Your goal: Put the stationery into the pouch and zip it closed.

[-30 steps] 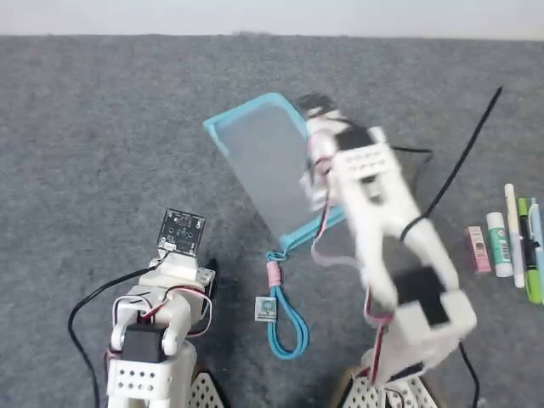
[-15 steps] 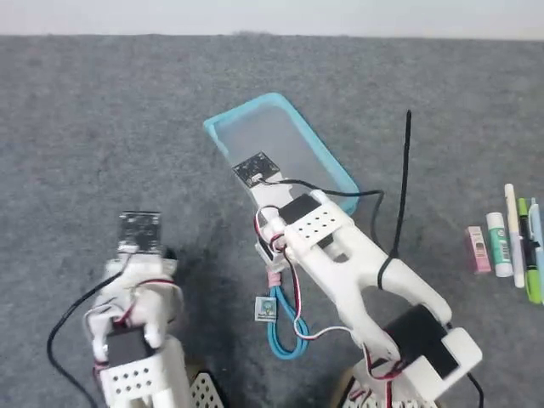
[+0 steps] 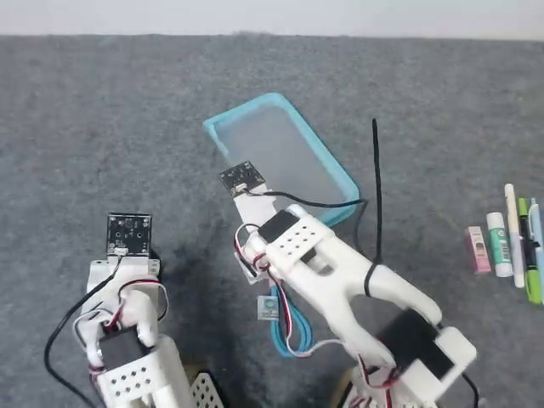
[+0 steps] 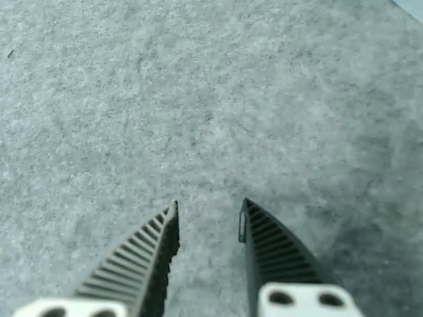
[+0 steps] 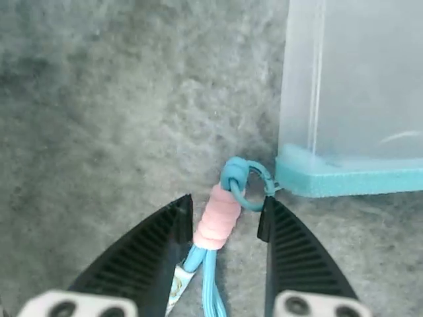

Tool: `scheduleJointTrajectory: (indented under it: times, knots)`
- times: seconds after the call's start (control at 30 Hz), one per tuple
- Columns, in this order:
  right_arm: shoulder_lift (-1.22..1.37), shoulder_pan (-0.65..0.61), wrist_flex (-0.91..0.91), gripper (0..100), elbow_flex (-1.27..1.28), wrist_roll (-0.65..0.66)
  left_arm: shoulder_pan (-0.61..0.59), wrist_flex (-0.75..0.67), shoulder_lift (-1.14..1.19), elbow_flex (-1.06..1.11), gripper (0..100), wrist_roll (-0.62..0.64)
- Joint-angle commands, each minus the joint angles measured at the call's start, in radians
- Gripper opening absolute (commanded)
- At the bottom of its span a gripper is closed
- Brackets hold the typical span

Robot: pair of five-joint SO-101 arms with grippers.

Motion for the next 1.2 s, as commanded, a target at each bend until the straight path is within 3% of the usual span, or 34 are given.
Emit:
scheduleJointTrajectory:
  times: [0.0, 0.2, 0.33, 0.6, 0.8, 1.0, 1.17]
  knots:
    - [0.044, 0.071, -0.028, 16.6, -0.009, -0.015, 0.002, -0.012, 0.009, -0.005, 15, -0.015]
    - [0.127, 0.143, -0.035, 15.2, -0.009, -0.014, 0.012, -0.008, 0.009, -0.005, 15, -0.015]
    - [0.125, 0.177, -0.074, 0.6, -0.009, 0.002, 0.032, 0.008, 0.008, -0.005, 15, -0.017]
    - [-0.002, 0.223, -0.065, 0.6, 0.020, 0.245, 0.034, 0.008, 0.008, -0.005, 15, -0.017]
    - [-0.076, 0.133, -0.156, 0.6, -0.025, 0.316, 0.034, 0.006, 0.008, -0.005, 15, -0.017]
    - [0.068, 0.237, 0.015, 0.6, -0.275, 0.324, 0.034, 0.008, 0.008, -0.005, 15, -0.017]
    - [0.024, 0.209, 0.064, 0.6, -0.183, 0.376, 0.034, 0.008, 0.008, -0.005, 15, -0.017]
